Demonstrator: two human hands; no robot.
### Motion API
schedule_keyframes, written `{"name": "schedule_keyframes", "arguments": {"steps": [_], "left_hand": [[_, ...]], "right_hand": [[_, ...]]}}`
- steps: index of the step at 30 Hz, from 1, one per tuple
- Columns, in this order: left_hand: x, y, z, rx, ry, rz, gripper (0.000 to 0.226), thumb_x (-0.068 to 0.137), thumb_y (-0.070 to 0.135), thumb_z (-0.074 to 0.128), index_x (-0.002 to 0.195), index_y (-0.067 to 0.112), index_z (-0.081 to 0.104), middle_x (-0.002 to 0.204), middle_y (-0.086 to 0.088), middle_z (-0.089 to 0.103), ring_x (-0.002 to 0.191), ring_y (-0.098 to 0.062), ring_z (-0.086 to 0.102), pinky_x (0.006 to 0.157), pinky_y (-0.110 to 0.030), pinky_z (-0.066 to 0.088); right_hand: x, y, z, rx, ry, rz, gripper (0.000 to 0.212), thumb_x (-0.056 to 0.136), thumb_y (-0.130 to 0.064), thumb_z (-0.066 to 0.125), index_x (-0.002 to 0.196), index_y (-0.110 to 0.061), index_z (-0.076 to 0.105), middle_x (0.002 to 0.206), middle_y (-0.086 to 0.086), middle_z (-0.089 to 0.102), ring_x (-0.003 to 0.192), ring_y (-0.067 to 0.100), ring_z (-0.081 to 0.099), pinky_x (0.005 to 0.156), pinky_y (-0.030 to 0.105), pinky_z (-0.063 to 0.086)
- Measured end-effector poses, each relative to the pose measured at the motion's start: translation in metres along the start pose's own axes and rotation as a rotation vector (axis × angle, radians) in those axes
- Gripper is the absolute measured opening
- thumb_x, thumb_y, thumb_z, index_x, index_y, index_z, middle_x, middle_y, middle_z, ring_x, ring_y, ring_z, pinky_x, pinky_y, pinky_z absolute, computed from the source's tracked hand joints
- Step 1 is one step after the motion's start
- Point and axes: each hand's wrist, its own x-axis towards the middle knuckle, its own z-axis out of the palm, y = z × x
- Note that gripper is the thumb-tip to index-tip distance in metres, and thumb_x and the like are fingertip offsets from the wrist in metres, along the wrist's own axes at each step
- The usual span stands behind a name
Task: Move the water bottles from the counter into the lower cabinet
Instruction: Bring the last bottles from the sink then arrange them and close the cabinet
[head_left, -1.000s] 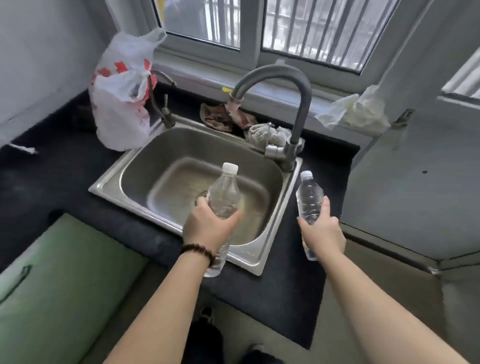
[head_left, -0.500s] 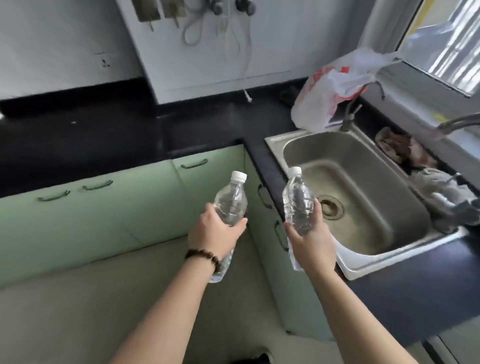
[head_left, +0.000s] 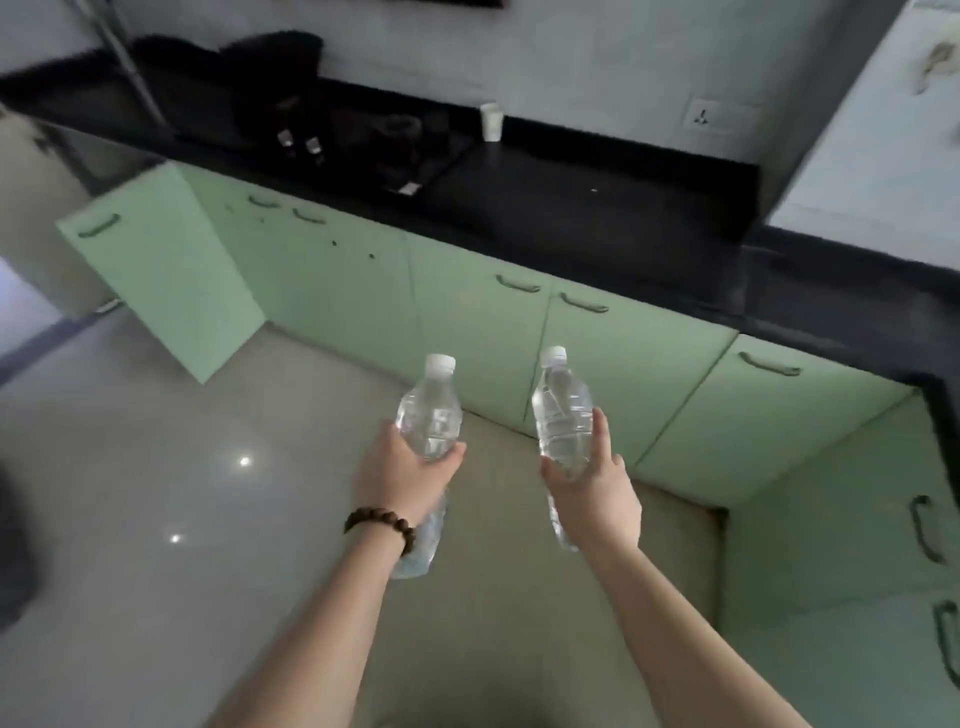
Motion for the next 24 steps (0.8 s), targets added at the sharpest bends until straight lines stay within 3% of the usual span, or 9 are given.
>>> {"name": "schedule_keyframes", "arguments": {"steps": [3,8,11,17,24], "left_hand": [[0.033,-0.065,-0.075,0.046,0.11,-0.073,0.059,0.07,0.053,0.075,0.103,0.01,0.052,0.1,-0.007,0.066,0.094,-0.03,0.065,0.072,-0.032,0.049],[0.072,-0.147,-0.169,-0.003,0.266,-0.235,0.059,0.07,0.052,0.073,0.105,0.009,0.053,0.089,-0.006,0.062,0.092,-0.031,0.063,0.071,-0.032,0.046],[0.092,-0.186,-0.203,-0.068,0.319,-0.322,0.059,0.07,0.054,0.072,0.105,0.011,0.051,0.088,-0.002,0.062,0.086,-0.029,0.061,0.073,-0.034,0.049],[0.158,-0.256,-0.255,-0.106,0.415,-0.462,0.057,0.072,0.054,0.072,0.103,0.011,0.051,0.076,0.005,0.055,0.071,-0.018,0.055,0.062,-0.028,0.042],[0.303,-0.312,-0.337,-0.123,0.459,-0.534,0.06,0.066,0.063,0.069,0.098,0.014,0.056,0.079,0.001,0.064,0.069,-0.015,0.062,0.062,-0.033,0.056]], "right_hand": [[-0.016,-0.071,0.065,-0.045,-0.084,-0.119,0.08,0.082,-0.054,0.051,0.146,-0.042,0.005,0.114,0.006,0.054,0.092,0.028,0.058,0.068,0.033,0.038],[-0.039,-0.174,0.154,-0.099,-0.2,-0.311,0.081,0.084,-0.056,0.051,0.147,-0.041,0.002,0.118,0.009,0.054,0.092,0.029,0.06,0.066,0.032,0.038],[-0.046,-0.225,0.195,-0.135,-0.246,-0.397,0.081,0.085,-0.057,0.051,0.147,-0.041,0.001,0.123,0.01,0.053,0.093,0.031,0.061,0.067,0.032,0.039],[-0.037,-0.321,0.289,-0.179,-0.343,-0.546,0.083,0.087,-0.055,0.052,0.149,-0.038,0.0,0.132,0.01,0.05,0.105,0.032,0.059,0.069,0.034,0.041],[0.017,-0.464,0.405,-0.164,-0.435,-0.632,0.083,0.086,-0.054,0.053,0.15,-0.035,0.002,0.126,0.013,0.052,0.103,0.033,0.059,0.072,0.034,0.044]]}}
